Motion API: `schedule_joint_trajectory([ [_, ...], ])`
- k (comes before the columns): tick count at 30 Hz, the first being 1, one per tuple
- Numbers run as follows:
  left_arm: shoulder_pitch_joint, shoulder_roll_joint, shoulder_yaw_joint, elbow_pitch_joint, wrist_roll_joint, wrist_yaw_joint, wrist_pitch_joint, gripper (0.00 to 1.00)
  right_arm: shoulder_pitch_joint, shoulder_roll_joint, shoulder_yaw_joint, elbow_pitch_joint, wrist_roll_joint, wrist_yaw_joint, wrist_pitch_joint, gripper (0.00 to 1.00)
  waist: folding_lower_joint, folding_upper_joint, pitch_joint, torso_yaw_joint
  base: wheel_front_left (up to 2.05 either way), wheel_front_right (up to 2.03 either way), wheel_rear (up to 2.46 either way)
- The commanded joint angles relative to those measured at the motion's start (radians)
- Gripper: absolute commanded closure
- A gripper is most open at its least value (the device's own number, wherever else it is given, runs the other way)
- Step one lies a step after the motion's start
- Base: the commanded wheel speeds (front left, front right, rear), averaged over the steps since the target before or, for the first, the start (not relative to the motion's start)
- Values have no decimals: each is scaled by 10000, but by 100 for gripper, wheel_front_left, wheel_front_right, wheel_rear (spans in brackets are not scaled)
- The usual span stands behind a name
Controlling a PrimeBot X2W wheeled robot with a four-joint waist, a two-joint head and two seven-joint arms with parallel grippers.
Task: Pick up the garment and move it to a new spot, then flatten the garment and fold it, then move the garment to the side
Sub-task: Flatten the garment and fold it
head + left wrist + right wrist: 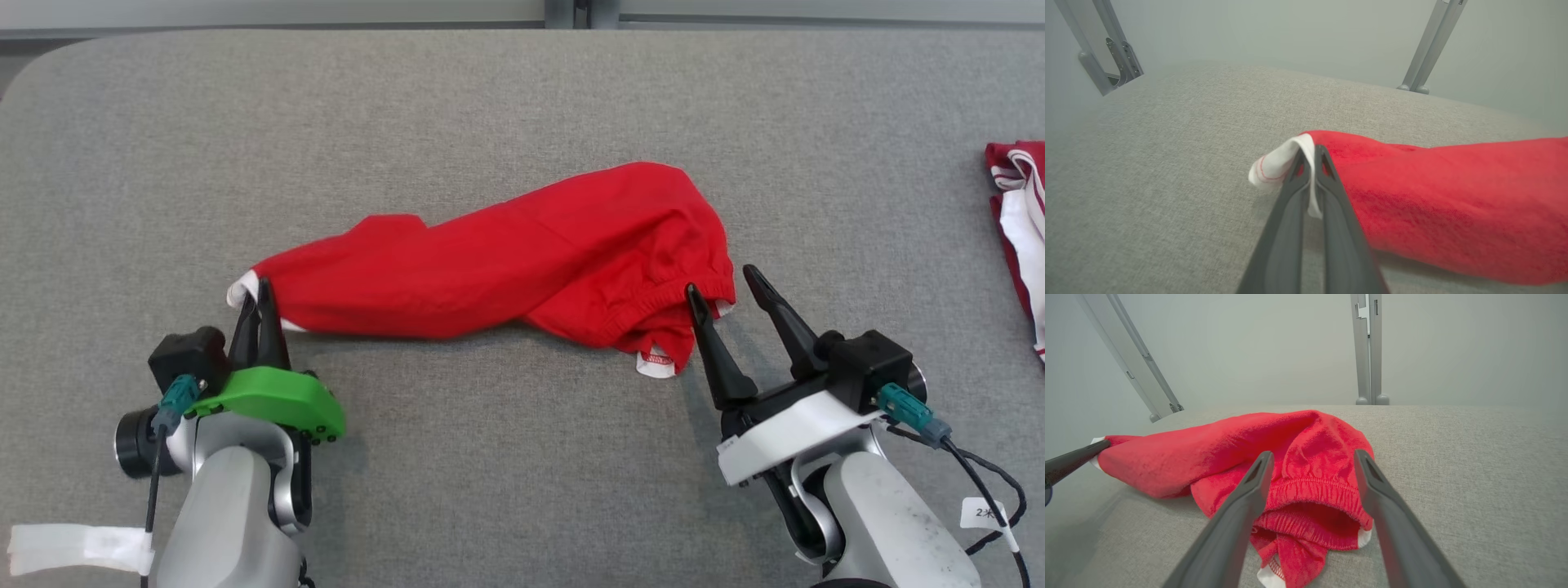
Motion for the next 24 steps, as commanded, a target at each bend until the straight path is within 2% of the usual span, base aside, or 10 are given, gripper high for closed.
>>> schedule_joint_trajectory([
  [1,354,5,255,134,103,129,-24,100,145,13,106,121,77,-7,-27,0,0,0,-692,576,0,0,0],
  [5,849,-11,701,413,160,206,-23,100,222,-16,174,354,165,-7,-25,0,0,0,-843,454,0,0,0],
  [6,926,-12,771,437,204,177,-25,87,261,-28,155,385,183,-7,-27,0,0,0,-876,432,0,0,0],
  [7,1002,-13,840,455,238,143,-25,48,296,-52,110,418,185,-7,-27,0,0,0,-899,418,0,0,0],
  [8,1082,-13,883,460,234,103,-23,0,340,-78,49,479,183,-7,-27,0,0,0,-923,411,0,0,0],
  [17,1576,-14,400,-164,-8,93,-24,0,620,-164,-130,1225,186,-7,-25,0,0,0,-1018,648,0,0,0],
  [24,1759,-11,-270,-636,-227,106,-24,0,315,-118,1086,1671,704,-7,-25,0,0,0,-959,1113,0,0,0],
])
